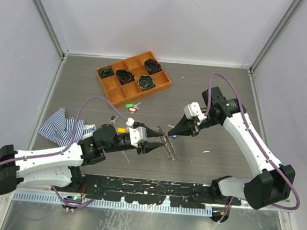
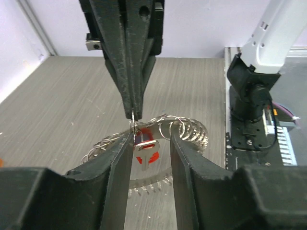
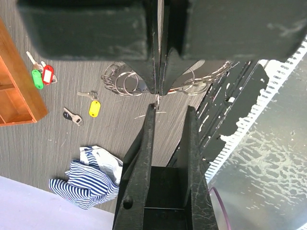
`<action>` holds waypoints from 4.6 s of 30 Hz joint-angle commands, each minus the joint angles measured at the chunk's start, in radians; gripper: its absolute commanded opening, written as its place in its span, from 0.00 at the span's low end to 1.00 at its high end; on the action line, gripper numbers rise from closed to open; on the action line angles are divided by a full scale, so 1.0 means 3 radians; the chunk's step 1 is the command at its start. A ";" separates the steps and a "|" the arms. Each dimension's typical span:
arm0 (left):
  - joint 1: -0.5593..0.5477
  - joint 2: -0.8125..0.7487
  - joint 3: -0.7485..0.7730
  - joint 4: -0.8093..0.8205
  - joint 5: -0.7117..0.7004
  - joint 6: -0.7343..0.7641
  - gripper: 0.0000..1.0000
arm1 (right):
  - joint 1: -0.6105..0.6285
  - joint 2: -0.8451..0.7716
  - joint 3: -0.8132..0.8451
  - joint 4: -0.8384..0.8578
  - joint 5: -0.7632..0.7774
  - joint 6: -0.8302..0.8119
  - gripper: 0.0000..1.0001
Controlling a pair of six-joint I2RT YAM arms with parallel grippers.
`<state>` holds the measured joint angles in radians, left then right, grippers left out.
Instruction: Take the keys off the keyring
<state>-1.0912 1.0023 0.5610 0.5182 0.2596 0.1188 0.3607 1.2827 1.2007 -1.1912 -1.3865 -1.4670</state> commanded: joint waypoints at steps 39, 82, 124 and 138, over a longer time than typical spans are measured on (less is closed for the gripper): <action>-0.0020 -0.0013 0.0786 -0.1136 -0.0356 -0.0091 0.00 | 0.0181 -0.0141 0.0295 0.0149 0.0320 0.0423 0.12; 0.0327 0.1719 0.4486 -0.5624 0.0298 -0.0163 0.00 | 0.0357 -0.0288 -0.0169 0.2362 0.0102 0.3265 0.48; 0.0409 0.1147 0.3710 -0.4750 0.0323 -0.0439 0.00 | 0.0350 -0.0336 -0.0462 0.3254 -0.0112 0.4320 0.34; 0.0415 0.1164 0.3714 -0.4704 0.0319 -0.0437 0.00 | 0.0418 -0.0310 -0.0464 0.3285 -0.0121 0.4348 0.21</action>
<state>-0.9730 1.3869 1.6634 -0.9779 0.3370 -0.0105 0.4774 1.2083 1.0542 -0.2466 -1.4006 -0.1757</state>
